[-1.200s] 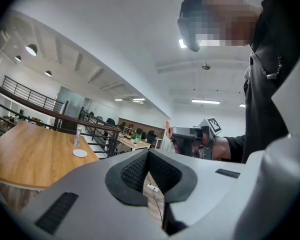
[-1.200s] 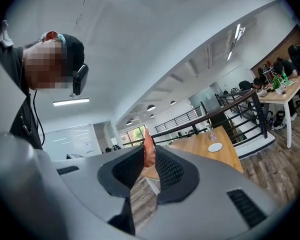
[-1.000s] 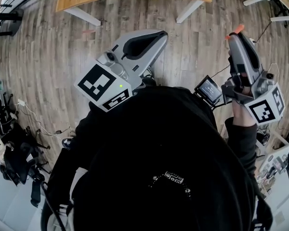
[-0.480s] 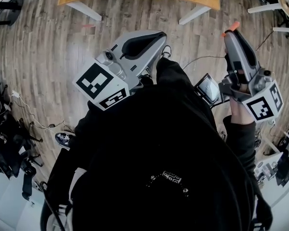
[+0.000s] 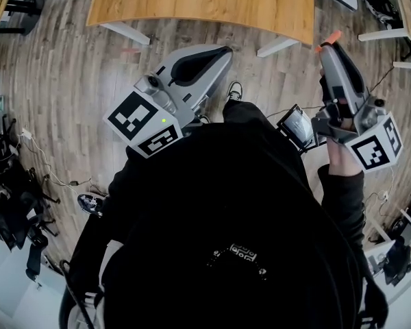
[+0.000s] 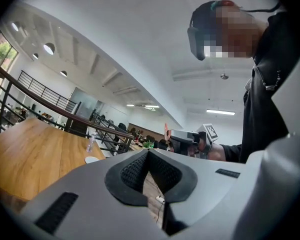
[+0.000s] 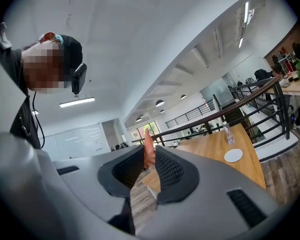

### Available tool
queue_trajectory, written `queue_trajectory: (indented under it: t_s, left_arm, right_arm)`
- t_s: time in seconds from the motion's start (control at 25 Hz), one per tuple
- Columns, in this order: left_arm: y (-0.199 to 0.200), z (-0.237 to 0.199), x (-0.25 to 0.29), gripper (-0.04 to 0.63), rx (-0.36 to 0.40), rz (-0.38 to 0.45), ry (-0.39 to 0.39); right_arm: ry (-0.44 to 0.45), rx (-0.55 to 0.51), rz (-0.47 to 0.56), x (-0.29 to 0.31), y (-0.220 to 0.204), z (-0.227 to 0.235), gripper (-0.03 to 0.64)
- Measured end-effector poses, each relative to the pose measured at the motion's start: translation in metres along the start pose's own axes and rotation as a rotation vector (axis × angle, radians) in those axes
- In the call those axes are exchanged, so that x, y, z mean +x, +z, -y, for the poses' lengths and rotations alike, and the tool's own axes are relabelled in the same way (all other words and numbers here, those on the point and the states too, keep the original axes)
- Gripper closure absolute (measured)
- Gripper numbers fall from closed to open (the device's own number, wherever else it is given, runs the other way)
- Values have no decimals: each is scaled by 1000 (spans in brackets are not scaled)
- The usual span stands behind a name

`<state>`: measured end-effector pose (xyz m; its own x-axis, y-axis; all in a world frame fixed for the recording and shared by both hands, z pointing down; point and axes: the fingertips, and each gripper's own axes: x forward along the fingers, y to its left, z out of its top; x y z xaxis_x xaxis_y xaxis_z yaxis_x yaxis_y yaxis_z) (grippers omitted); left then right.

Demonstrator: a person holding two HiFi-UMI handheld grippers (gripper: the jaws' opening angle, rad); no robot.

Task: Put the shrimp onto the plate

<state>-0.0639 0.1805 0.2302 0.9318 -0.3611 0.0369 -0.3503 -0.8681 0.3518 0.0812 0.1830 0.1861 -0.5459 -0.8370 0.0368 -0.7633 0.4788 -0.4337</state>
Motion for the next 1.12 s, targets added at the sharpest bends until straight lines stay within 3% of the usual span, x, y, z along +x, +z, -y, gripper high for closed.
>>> queue_trajectory:
  t_s: [0.32,0.8,1.12]
  left_arm:
    - [18,-20,83,591,3,-34,-5]
    - [14,-33,120,591,19,-94,-2]
    - [34,-71,129,591,18,-74,-3]
  right_arm:
    - [16,28,12,12,37,78,538]
    - [12,107,-1,15,20,134,538]
    - [7,41,38,50,53,146,538]
